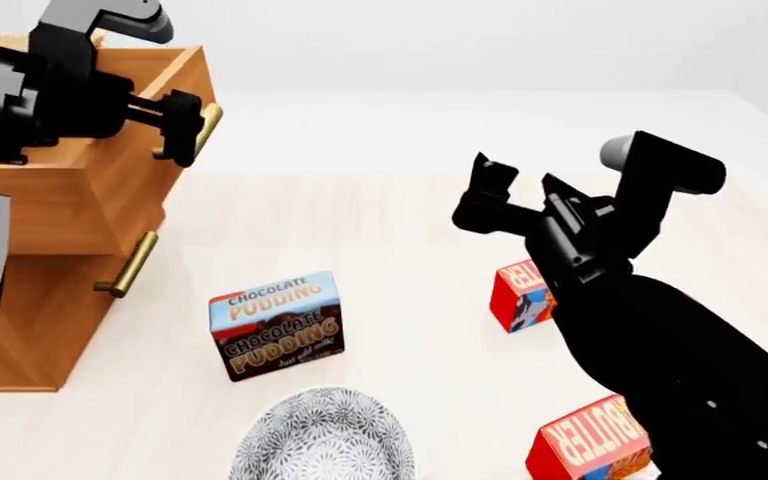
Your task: Put the butter at the front in the top drawer of the cabinet and close it.
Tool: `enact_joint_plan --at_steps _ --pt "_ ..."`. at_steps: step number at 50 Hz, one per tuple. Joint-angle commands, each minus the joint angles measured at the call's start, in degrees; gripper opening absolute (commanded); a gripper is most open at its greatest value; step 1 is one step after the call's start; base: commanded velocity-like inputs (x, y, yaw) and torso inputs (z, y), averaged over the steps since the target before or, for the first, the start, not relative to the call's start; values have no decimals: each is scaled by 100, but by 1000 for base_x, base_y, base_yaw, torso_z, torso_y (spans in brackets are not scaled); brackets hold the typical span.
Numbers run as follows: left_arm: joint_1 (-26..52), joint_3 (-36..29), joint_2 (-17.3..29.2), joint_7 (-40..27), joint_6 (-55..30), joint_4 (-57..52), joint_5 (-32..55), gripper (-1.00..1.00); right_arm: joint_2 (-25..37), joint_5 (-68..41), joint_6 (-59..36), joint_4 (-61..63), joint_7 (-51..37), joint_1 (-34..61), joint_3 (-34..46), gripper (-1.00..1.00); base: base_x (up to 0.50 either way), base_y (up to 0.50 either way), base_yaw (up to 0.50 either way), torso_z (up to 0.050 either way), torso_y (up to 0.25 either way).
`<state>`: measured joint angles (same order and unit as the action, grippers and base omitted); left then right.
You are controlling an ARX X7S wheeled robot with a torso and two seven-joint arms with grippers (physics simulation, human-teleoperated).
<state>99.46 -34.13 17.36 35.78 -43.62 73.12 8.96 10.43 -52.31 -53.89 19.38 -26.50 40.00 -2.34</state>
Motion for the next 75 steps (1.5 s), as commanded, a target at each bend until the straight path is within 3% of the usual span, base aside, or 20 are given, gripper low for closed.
enact_joint_plan --at_steps 1,29,52,75 --pt "-704 710 -117 226 151 167 -1 100 32 -111 -115 192 -174 58 25 100 0 0 0 0 0" --pt "-1161 1143 -402 399 326 180 -342 100 116 -274 -29 283 -310 19 -31 100 8 0 -5 -4 0" --pt "-1063 1061 -945 476 271 184 -804 100 268 -439 215 332 -244 -296 -307 100 12 -1 -8 -3 0" --pt "-990 1030 -1162 634 340 180 -837 100 347 -578 204 455 -350 -330 -301 100 6 -1 -5 -4 0"
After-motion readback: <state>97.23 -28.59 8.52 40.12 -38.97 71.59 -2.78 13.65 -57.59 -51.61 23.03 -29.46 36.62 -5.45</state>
